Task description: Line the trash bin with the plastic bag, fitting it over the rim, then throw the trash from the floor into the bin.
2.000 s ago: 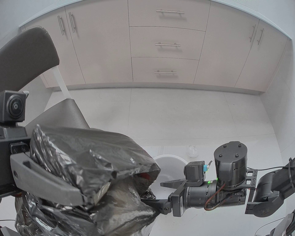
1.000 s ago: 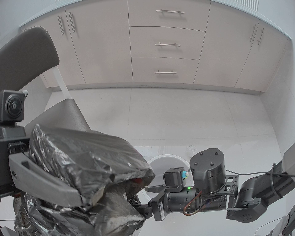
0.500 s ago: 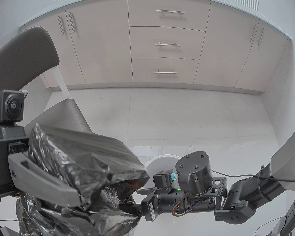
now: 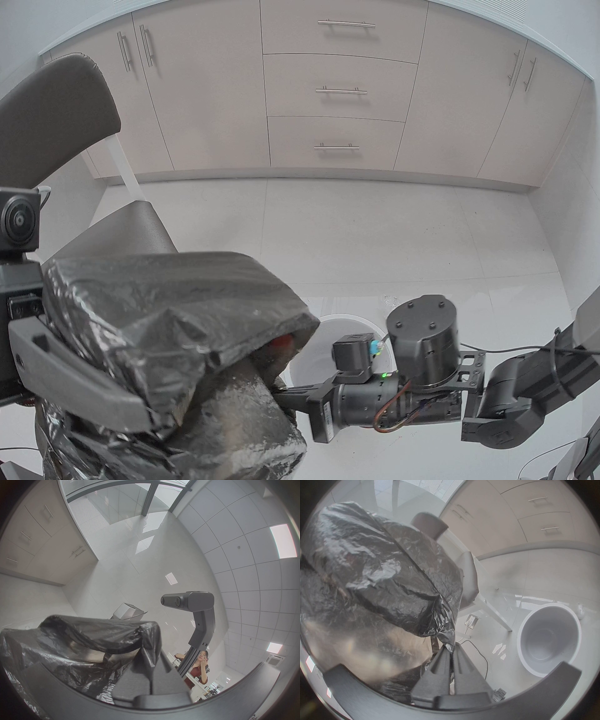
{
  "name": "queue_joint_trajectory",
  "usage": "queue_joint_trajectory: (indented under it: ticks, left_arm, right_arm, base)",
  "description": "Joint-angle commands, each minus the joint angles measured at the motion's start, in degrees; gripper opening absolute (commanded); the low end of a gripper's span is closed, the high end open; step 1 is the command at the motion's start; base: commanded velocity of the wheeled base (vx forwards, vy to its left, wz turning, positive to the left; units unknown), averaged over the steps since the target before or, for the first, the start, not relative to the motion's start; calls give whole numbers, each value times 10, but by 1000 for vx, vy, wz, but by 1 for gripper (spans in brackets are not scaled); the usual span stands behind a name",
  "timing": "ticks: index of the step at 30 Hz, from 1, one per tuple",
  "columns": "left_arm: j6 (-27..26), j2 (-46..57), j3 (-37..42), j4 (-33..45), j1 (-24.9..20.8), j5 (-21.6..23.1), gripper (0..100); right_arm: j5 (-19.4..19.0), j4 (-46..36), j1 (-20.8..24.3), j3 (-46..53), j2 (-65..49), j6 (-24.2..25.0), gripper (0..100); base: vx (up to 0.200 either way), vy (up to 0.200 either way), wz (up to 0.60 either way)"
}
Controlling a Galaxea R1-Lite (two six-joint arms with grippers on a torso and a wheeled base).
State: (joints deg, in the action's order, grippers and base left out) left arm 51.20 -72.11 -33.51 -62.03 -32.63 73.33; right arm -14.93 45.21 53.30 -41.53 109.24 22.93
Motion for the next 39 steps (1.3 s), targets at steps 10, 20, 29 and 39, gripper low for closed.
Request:
queue_joint_trajectory:
  ticks: [10,20,29,39]
  left_arm:
    - [-6,11,49,0,26,-38,0]
    - [-5,-62,49,0,58,-134,0]
    - [0,-141,-15,4,-31,-299,0]
    - [7,-117,-22,4,-53,-311,0]
  right_arm:
    - [4,-159,-115,46,-220,1,0]
    - [68,-200,-123,44,-288,-5,0]
    - [70,-249,-122,29,-338,-6,0]
    - [45,-246,-123,43,-325,-9,0]
  base:
    - [0,0,0]
    - [0,0,0]
    - [0,0,0]
    - [0,0,0]
